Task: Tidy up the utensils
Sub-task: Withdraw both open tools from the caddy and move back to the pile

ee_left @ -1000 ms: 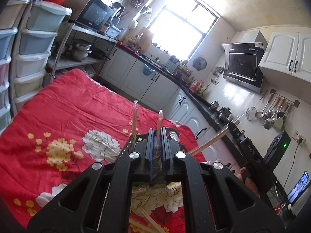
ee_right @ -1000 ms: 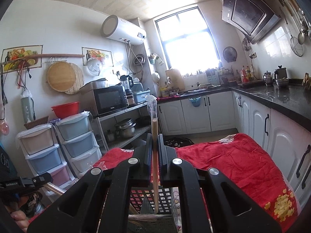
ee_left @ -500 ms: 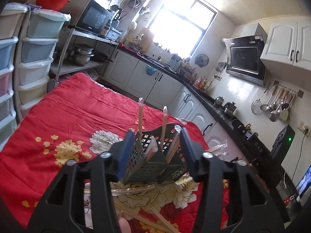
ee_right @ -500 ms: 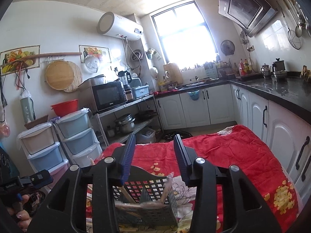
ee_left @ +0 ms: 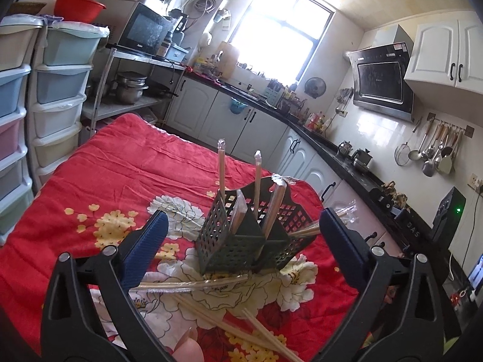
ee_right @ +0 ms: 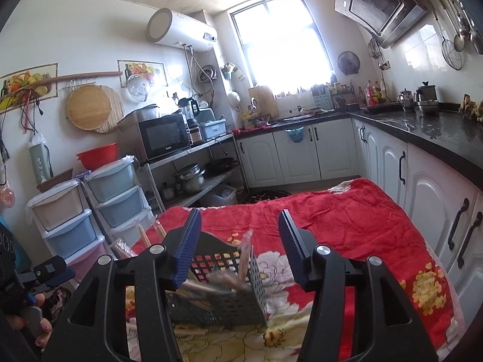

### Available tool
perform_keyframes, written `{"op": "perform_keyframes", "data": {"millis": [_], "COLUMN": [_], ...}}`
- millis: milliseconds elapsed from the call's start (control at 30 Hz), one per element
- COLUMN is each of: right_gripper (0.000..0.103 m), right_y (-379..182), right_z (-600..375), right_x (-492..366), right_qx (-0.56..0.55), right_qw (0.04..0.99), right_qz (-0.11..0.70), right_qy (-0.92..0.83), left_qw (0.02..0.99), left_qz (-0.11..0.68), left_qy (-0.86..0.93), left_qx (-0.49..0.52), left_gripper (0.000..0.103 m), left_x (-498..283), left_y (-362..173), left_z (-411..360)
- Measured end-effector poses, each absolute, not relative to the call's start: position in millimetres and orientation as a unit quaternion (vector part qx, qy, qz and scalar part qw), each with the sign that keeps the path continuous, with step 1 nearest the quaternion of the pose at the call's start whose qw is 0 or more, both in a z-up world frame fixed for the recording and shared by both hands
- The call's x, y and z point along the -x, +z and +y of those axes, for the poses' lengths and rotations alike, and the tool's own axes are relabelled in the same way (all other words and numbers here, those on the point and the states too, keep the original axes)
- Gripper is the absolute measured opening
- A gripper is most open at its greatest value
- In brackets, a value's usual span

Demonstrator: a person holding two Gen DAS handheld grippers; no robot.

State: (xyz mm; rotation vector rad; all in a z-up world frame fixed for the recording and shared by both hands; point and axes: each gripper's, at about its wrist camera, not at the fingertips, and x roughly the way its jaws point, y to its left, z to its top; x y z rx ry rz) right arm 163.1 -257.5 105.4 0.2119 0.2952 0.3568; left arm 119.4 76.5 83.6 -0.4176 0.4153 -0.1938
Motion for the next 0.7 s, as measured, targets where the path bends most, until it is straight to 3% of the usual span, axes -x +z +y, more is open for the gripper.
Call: {"op": "perform_keyframes", "data": {"millis": [700], "right_gripper": [0.057], "right_y": [79.6], "right_z": [-217.5], "right_x": [-123.7], "right_qx": [-0.033], "right_qw": [0.946], "right_qz": [0.219], "right_qy": [0.238], "left_qw": [0.95], "left_qz": [0.23], "left_qy": [-0.069], "left_qx": [0.201], "left_gripper": [0.092], "left_x": [-101.0], "left_y": [59.3], "left_z": [81.4]}}
